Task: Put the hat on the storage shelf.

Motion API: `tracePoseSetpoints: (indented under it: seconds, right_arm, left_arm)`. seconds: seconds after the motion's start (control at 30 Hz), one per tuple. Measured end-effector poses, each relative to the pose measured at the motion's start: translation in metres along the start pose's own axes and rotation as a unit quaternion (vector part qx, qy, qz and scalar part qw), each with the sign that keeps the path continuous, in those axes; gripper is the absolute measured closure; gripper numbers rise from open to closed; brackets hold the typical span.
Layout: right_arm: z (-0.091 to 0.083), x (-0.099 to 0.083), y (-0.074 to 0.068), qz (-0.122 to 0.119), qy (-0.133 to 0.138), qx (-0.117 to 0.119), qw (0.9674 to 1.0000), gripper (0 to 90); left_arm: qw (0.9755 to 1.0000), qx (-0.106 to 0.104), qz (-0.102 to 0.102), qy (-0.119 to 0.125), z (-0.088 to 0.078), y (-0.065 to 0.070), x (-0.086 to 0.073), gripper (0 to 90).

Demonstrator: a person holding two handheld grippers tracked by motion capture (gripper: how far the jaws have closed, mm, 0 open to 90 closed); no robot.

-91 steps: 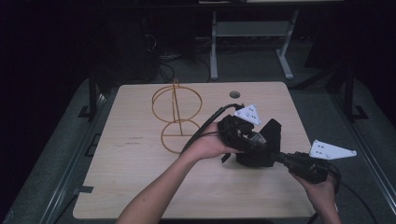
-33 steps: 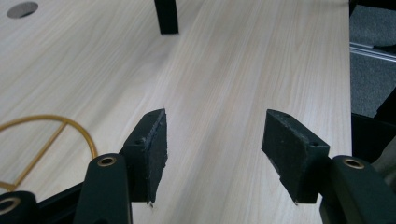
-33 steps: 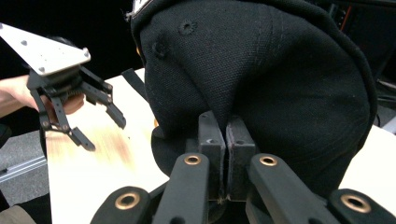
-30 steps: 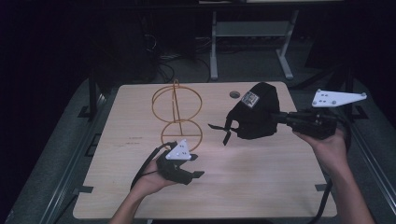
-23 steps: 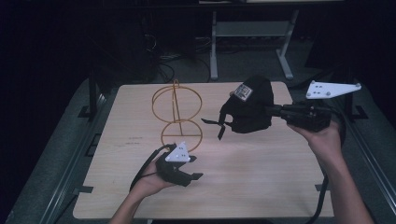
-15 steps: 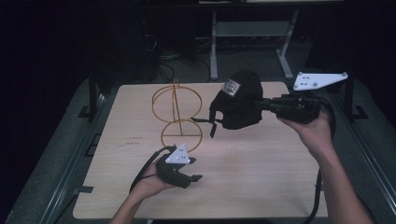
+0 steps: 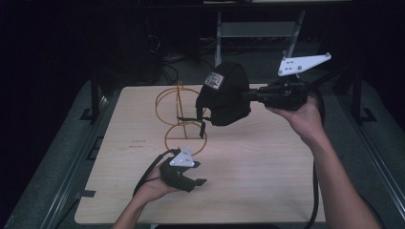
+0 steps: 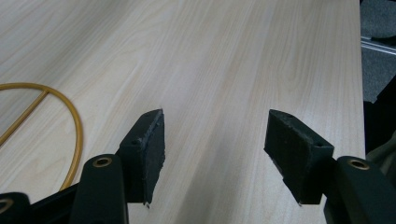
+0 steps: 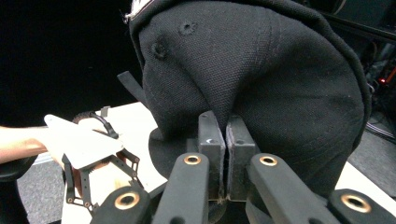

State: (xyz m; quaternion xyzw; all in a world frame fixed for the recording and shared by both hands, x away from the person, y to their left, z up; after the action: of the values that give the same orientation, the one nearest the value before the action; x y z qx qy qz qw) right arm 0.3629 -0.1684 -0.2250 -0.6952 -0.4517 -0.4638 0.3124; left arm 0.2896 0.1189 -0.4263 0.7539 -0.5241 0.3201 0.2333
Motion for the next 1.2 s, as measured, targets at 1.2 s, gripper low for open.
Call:
tracePoseSetpoints:
  seconds: [1.2]
  right_arm:
    - [0.127, 0.072, 0.022, -0.014, -0.026, 0.058, 0.9979, 87.9]
  left_arm:
    - [0.9999, -0.01, 0.007, -0.001, 0.002, 0.003, 0.0, 37.9]
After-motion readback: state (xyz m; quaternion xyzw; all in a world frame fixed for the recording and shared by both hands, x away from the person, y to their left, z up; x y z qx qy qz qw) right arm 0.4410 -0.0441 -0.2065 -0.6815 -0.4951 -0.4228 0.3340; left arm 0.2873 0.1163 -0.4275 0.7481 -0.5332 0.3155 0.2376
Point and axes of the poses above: each handheld gripper's, and its own axes: z roughly forward along the jaws, x roughly out of its top, y roughly to its right, the point moved 2 cm from there along z, roughly forward along the jaws, and after that the axes turned 1 degree about -z, right-handed, at the moved point
